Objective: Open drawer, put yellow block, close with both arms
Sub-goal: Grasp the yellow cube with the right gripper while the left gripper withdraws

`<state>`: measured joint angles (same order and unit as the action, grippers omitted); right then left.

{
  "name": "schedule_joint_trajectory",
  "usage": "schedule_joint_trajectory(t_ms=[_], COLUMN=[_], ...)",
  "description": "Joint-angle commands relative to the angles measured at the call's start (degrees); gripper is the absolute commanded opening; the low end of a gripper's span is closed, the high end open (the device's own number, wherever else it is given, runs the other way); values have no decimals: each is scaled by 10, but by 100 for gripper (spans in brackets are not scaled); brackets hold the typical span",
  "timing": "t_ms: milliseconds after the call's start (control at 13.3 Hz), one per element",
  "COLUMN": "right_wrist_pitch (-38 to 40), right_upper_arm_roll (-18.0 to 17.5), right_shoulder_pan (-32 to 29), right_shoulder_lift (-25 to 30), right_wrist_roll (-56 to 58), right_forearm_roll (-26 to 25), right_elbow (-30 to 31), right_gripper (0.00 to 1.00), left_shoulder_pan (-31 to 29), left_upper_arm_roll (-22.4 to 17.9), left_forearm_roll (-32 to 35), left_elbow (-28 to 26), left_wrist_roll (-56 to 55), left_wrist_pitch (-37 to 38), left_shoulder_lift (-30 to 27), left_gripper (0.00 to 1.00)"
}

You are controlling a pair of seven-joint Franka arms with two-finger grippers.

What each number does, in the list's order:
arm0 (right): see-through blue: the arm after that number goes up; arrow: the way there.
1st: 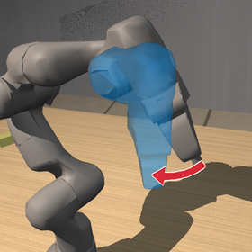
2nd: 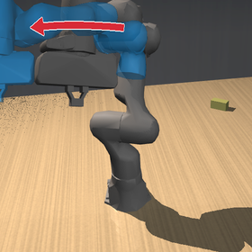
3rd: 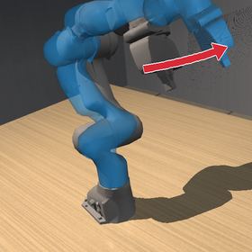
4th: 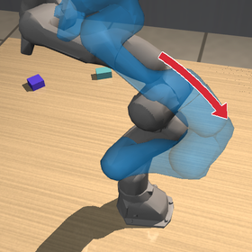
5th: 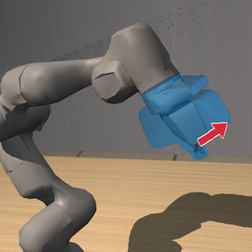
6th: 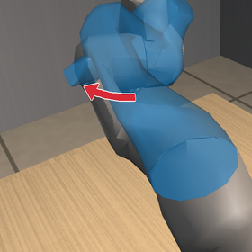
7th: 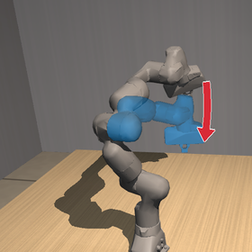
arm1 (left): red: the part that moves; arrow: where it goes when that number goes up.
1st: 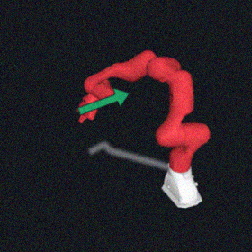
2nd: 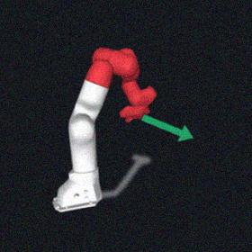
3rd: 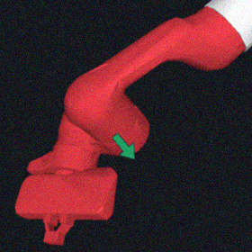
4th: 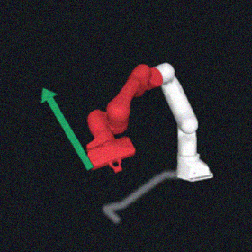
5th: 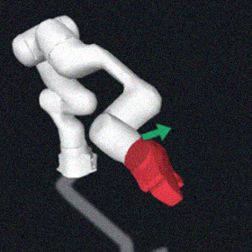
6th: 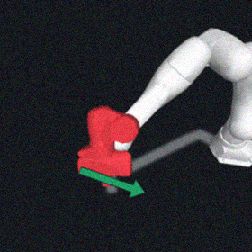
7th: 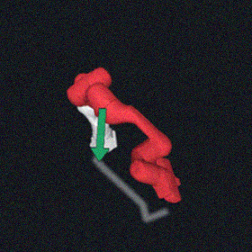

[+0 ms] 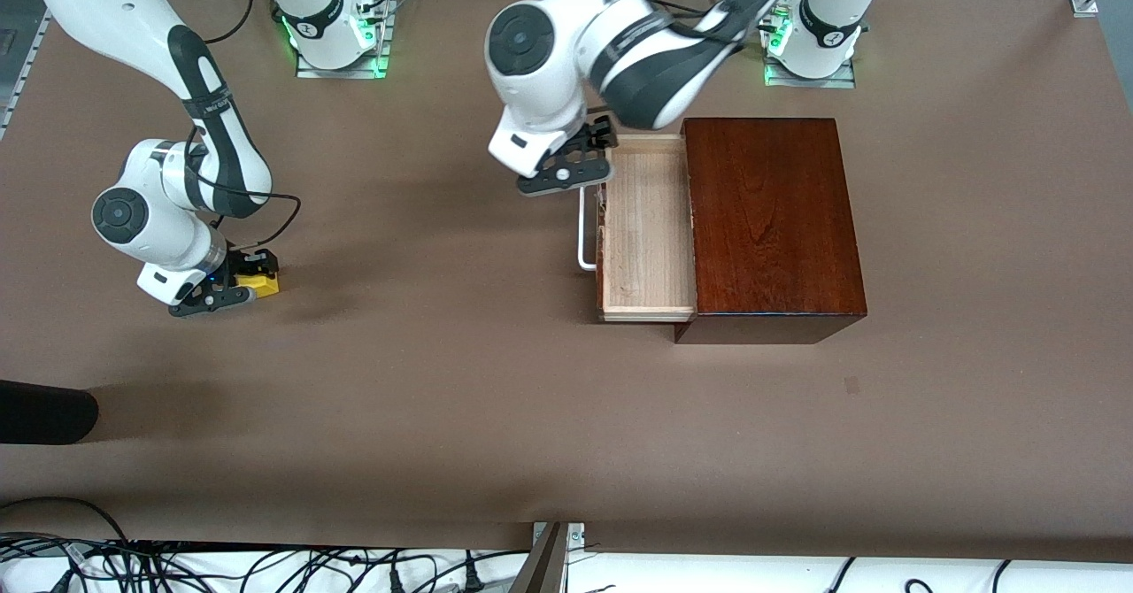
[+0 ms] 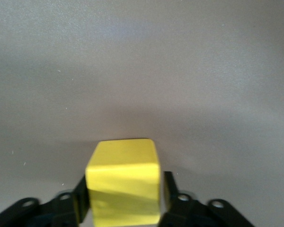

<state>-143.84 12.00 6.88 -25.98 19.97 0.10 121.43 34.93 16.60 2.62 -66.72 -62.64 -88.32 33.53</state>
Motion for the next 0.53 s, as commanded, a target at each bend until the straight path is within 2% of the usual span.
schedule_joint_trajectory(t_ms=[0, 225, 451], right_wrist_pitch=[-9, 0, 115], right_upper_arm_roll=[-6, -7, -18], right_shoulder_pan=[-6, -1, -1], right_shoulder_lift=[-5, 4, 53], right_wrist_roll=[12, 14, 13], right_forearm_roll=[14, 17, 17], right_elbow=[-5, -15, -67], right_gripper=[25, 22, 22], left_shoulder_pan=[-50, -114, -183], left_upper_arm_roll=[16, 16, 9], left_forearm_roll=[-17, -17, -18], left_elbow=[-31, -81, -95], left_wrist_roll=[30, 122, 244], left_wrist_pitch=[26, 51, 110], left_shoulder_lift=[-51, -118, -170], left_gripper=[100, 100, 100])
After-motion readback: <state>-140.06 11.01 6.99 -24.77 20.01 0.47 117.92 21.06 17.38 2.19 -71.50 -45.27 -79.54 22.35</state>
